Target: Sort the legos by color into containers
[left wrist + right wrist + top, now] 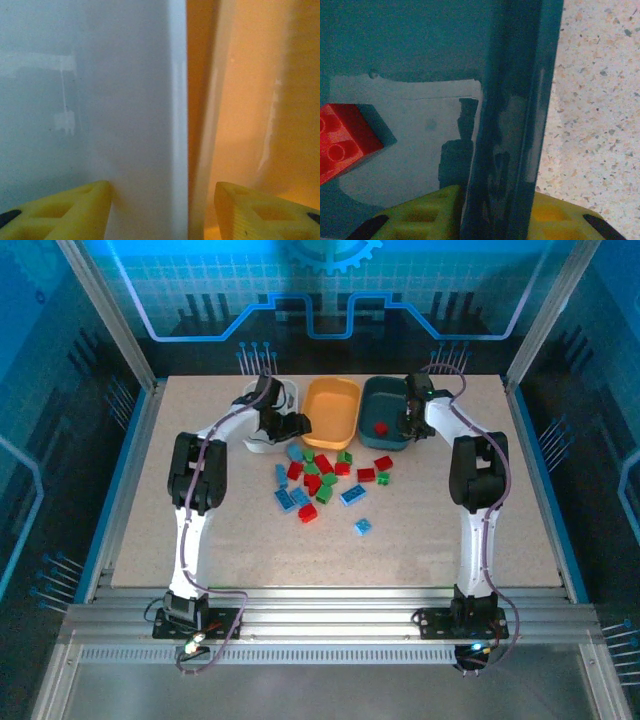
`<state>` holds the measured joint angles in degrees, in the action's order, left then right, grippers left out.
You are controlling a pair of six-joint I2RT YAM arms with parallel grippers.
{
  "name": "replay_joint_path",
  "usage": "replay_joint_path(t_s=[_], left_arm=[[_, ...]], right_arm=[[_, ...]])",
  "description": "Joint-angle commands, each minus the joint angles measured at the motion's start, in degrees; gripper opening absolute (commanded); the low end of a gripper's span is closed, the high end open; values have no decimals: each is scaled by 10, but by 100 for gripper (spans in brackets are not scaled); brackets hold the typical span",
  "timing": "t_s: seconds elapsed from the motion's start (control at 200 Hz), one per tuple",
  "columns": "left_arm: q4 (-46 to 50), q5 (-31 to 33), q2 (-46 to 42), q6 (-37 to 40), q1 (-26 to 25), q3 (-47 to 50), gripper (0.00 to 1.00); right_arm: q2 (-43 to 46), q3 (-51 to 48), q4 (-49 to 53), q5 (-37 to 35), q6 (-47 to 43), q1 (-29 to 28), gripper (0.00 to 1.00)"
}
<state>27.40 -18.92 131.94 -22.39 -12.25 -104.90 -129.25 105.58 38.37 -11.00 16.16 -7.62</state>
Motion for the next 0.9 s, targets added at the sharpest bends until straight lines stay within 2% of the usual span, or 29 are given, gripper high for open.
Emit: replay_joint_path(t_s=[0.0, 0.25, 0.42, 0.525, 0.58, 0.655, 0.775, 0.895], left_arm=[[-11, -22, -37, -12, -7, 21, 58], [-24, -32, -59, -46, -13, 36, 57], [-10, -27, -63, -30, -16, 20, 61], [9, -6, -78, -11, -13, 6, 66], [9, -2, -92, -9, -8, 6, 68], [8, -1, -120, -7, -2, 10, 72], [-10, 10, -183, -15, 1, 44, 72], [-75, 30, -288, -53, 1, 160, 73]], right_arm=[[26, -10, -14, 20, 9, -2, 31], [46, -44, -37, 44, -16, 1, 31], [52, -58, -48, 53, -32, 10, 33], [59, -51, -43, 59, -31, 14, 45], [71, -52, -41, 59, -30, 14, 58], [97, -59, -41, 52, -23, 13, 68], [153, -105, -52, 42, -5, 11, 74], [216, -187, -71, 40, 13, -9, 77]])
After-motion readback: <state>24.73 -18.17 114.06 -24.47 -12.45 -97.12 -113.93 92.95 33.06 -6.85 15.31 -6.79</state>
